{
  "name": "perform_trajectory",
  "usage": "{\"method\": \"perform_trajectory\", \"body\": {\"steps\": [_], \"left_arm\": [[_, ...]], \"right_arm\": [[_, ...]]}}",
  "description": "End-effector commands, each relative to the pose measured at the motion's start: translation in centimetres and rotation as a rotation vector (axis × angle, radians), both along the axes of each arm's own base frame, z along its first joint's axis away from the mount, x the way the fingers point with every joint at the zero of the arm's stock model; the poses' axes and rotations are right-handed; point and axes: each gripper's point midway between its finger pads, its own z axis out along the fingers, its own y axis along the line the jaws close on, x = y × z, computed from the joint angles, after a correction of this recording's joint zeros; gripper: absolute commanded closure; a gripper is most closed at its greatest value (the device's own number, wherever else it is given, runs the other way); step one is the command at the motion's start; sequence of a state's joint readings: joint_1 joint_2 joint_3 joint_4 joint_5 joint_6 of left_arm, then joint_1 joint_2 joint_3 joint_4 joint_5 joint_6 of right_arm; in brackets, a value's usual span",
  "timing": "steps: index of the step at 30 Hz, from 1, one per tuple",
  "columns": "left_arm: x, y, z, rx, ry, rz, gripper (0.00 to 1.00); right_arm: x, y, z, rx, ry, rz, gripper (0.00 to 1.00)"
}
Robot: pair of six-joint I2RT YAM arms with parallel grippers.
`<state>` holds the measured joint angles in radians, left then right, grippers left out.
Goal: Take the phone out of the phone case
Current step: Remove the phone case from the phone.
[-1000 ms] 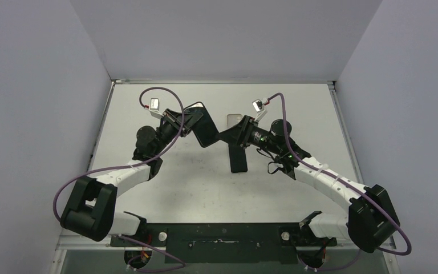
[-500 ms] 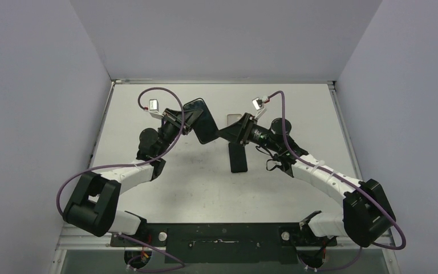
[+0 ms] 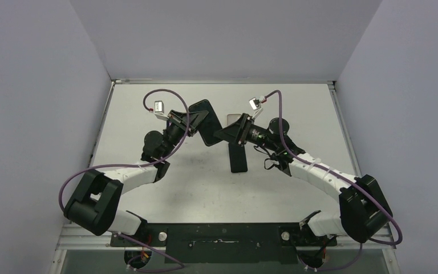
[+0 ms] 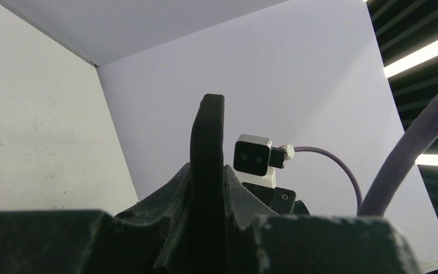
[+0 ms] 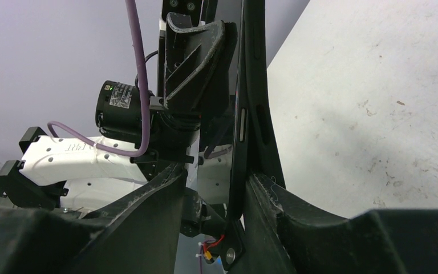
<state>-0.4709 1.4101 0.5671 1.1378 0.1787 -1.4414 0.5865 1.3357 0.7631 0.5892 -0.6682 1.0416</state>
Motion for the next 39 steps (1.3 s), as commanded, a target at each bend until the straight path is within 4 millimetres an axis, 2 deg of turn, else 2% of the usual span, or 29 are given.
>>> {"method": "perform_trajectory", "body": {"steps": [1, 6, 10, 12, 21, 34, 39], "left_arm": [[-3.8, -2.4, 5.3, -0.098, -0.189, -0.129, 1.0], [-4.7, -3.3, 5.0, -0.061, -0.21, -0.15, 1.0], [-5.1, -3.2, 4.5, 0.021, -0.232, -0.131, 1.0], [-5.2, -3.0, 4.2, 0.066, -0.244, -0.112, 0.95], [-5.0, 0.3, 4.0, 0.119, -0.27, -0.012, 0.7], [-5.9, 3.0, 4.8, 0.095, -0.325, 0.028, 0.52], [-5.6, 4.3, 3.7, 0.108, -0.292, 0.059, 0.49]], "right_arm": [[0.2, 1.3, 2.5, 0.067, -0.06, 0.047, 0.61], [0.9, 2.0, 3.9, 0.122, -0.08, 0.064, 0.72], [1.3, 2.4, 5.2, 0.147, -0.111, 0.073, 0.92], [1.3, 2.4, 5.5, 0.155, -0.114, 0.075, 1.0], [0.8, 2.0, 6.6, 0.196, -0.107, 0.076, 1.0], [0.8, 1.8, 8.1, 0.224, -0.118, 0.066, 1.0], [0.7, 1.8, 8.9, 0.239, -0.127, 0.071, 1.0]]}}
